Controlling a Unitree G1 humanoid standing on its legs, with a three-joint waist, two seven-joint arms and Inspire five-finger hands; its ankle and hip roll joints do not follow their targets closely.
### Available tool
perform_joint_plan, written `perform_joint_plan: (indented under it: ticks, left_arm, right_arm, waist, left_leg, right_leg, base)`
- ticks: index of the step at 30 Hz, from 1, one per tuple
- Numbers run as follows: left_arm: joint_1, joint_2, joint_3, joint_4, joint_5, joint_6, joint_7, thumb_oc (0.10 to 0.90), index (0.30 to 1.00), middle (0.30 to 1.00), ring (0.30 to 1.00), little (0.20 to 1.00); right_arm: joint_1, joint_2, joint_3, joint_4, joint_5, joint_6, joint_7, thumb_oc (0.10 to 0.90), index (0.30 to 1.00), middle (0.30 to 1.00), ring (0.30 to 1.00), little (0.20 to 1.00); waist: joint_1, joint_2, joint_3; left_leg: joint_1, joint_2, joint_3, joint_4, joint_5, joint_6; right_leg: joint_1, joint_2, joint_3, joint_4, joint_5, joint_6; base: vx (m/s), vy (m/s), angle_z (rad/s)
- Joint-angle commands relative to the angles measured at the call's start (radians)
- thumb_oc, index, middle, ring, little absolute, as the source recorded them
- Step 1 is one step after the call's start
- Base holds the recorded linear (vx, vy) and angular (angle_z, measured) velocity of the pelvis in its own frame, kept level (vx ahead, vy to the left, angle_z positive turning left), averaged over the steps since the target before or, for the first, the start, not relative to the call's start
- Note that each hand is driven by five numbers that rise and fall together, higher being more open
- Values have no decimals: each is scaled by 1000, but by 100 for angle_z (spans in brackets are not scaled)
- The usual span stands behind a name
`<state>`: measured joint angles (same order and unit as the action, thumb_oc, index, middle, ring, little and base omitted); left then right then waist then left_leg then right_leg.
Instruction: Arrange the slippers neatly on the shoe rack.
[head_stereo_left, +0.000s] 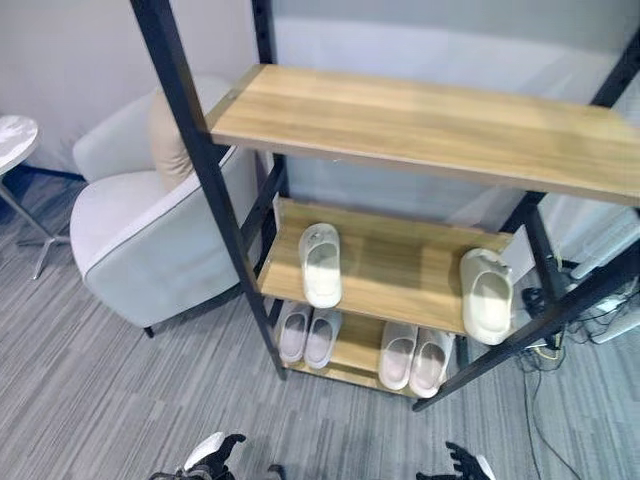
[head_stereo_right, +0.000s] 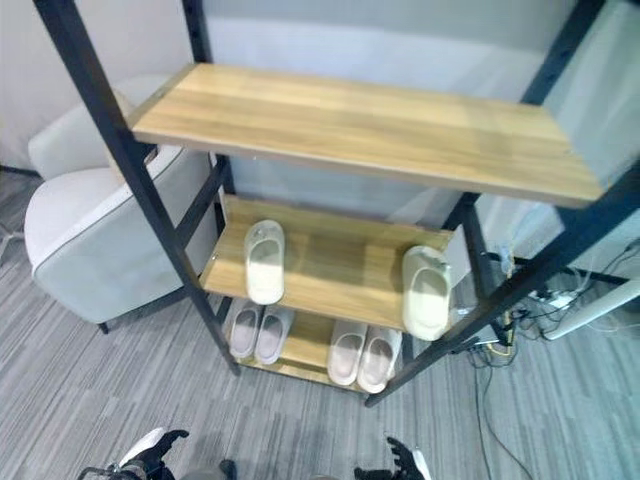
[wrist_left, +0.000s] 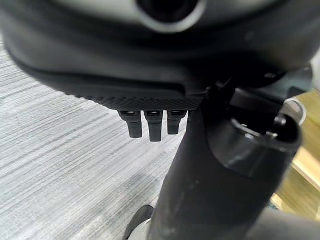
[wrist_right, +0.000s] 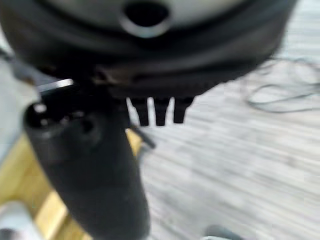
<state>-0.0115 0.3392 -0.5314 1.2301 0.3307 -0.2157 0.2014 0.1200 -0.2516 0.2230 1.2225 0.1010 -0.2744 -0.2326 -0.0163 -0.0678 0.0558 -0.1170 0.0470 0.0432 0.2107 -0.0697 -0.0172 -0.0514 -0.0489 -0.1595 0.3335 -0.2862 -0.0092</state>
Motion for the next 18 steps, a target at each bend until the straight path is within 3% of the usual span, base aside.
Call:
perform_joint_plan:
  ticks: [1, 4, 8, 10, 11, 12, 15, 18]
  left_arm:
    - [-80, -129, -77, -63, 88, -96, -16, 800, 900, 900, 900, 900]
    - [-81, -165, -104, -72, 77, -98, -37, 800, 900, 900, 900, 900]
    - [-91, -174, -152, -226, -6, -128, -78, 800, 900, 900, 900, 900]
    - [-91, -134, -176, -385, -81, -143, -125, 800, 900, 900, 900, 900]
    - [-88, -127, -177, -397, -88, -137, -132, 800, 900, 900, 900, 900]
    - [-79, -78, -174, -544, -125, -136, -176, 800, 900, 900, 900, 900]
    - [-75, -18, -171, -687, -130, -140, -211, 800, 900, 900, 900, 900]
    - [-67, 29, -155, -805, -186, -146, -251, 800, 900, 900, 900, 900]
  right_arm:
    - [-9, -69, -59, 5, 43, -23, -23, 800, 900, 900, 900, 900]
    - [-10, -63, -77, 38, 84, -23, -24, 800, 900, 900, 900, 900]
    - [7, -55, -87, 60, 119, -13, -22, 800, 900, 900, 900, 900]
    - [13, -64, -100, 63, 128, -3, -25, 800, 900, 900, 900, 900]
    - [14, -63, -100, 63, 128, -2, -24, 800, 900, 900, 900, 900]
    - [7, -71, -115, 74, 126, 8, -24, 800, 900, 900, 900, 900]
    - [-8, -86, -117, 67, 104, 20, -19, 800, 900, 900, 900, 900]
    - [-26, -92, -125, 33, 130, 18, -2, 800, 900, 900, 900, 900]
  waist:
    - [-4, 59, -38]
    - [-9, 71, -46]
    - [-6, 79, -22]
    - [2, 82, 0]
    - [0, 80, -1]
    - [3, 97, 2]
    - [9, 114, -10]
    - [11, 117, -21]
  left_leg:
    - [73, 46, -28, -113, 50, -49]
    - [97, 51, -22, -146, 69, -57]
    - [69, 45, -45, -119, 89, -67]
    - [36, -21, -74, -82, 66, -50]
    - [32, -23, -76, -75, 62, -48]
    - [44, -62, -97, -98, 38, -30]
    - [62, -90, -115, -150, 40, -7]
    - [92, -89, -98, -198, 55, -2]
  right_leg:
    - [28, 17, 43, -166, 128, 78]
    - [72, 27, 47, -231, 142, 77]
    - [102, 20, 33, -284, 170, 71]
    - [102, 8, 20, -293, 182, 75]
    - [103, 6, 18, -293, 181, 77]
    - [92, 14, 28, -285, 180, 82]
    - [80, 16, 50, -295, 197, 96]
    - [98, 9, 65, -319, 208, 106]
  base:
    - [-31, -112, -8]
    - [-44, -101, -21]
    - [-91, -52, -4]
    - [-86, 6, 12]
    - [-53, 57, 27]
    - [-44, 88, 30]
    - [19, 84, 18]
    - [132, 101, -10]
